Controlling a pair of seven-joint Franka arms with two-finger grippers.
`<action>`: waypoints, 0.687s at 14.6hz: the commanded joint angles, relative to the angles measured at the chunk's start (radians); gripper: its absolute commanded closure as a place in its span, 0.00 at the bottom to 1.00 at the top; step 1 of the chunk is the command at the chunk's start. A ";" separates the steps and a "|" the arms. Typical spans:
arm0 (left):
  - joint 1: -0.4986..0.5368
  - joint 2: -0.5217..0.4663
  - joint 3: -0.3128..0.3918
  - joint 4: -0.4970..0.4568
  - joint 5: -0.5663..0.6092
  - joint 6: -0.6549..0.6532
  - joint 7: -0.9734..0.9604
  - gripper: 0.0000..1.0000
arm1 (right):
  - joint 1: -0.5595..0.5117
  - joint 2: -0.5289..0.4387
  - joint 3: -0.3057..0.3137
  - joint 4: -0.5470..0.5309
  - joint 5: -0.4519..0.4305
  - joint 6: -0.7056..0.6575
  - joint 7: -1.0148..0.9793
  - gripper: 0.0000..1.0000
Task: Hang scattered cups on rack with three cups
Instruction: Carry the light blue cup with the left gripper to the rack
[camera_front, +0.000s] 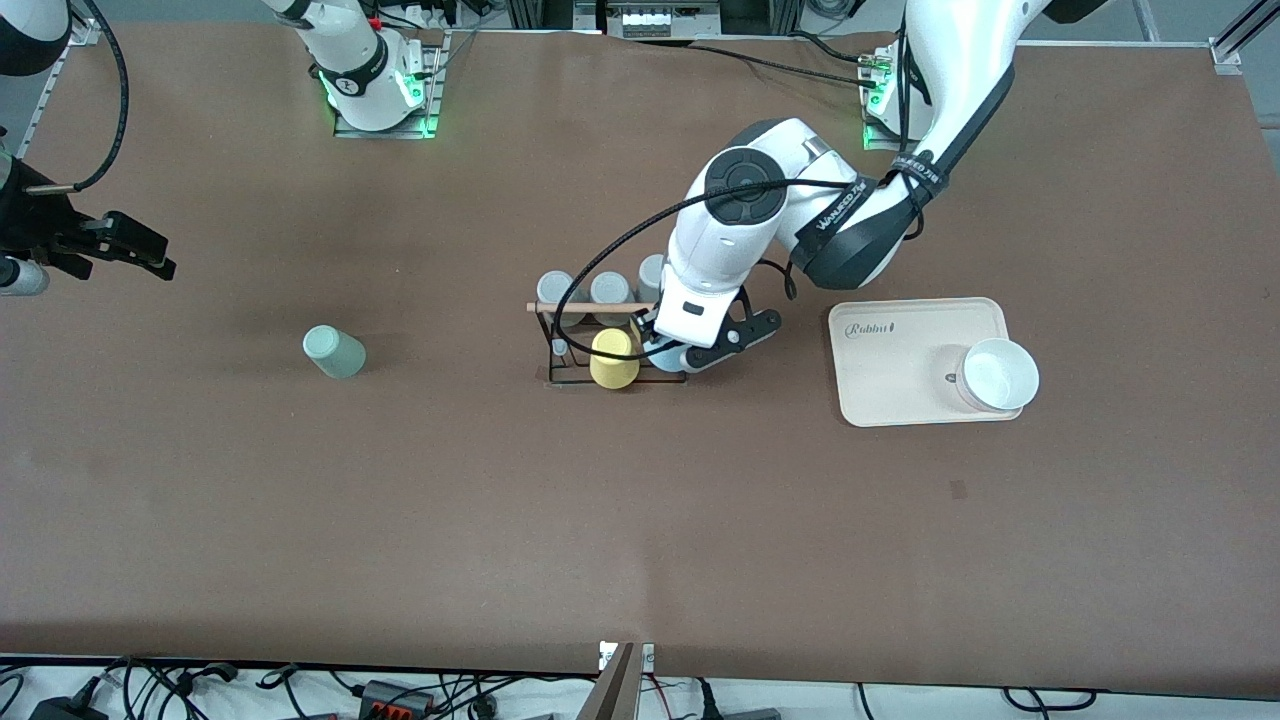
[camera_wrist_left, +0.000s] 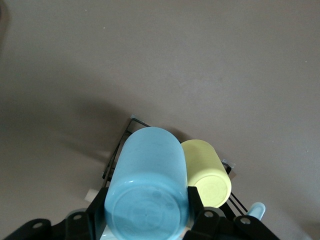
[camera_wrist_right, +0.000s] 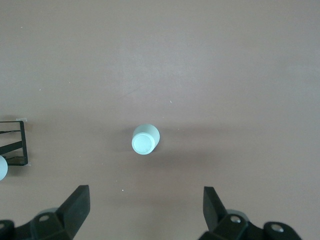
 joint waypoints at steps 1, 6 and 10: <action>-0.039 0.031 0.025 0.052 0.026 -0.023 -0.022 0.66 | -0.011 -0.002 0.013 0.003 -0.014 -0.008 -0.008 0.00; -0.062 0.054 0.035 0.050 0.047 -0.023 -0.022 0.66 | -0.011 0.003 0.013 0.004 -0.012 -0.006 -0.008 0.00; -0.070 0.070 0.038 0.049 0.050 -0.023 -0.022 0.66 | -0.013 0.003 0.013 0.004 -0.011 -0.005 -0.006 0.00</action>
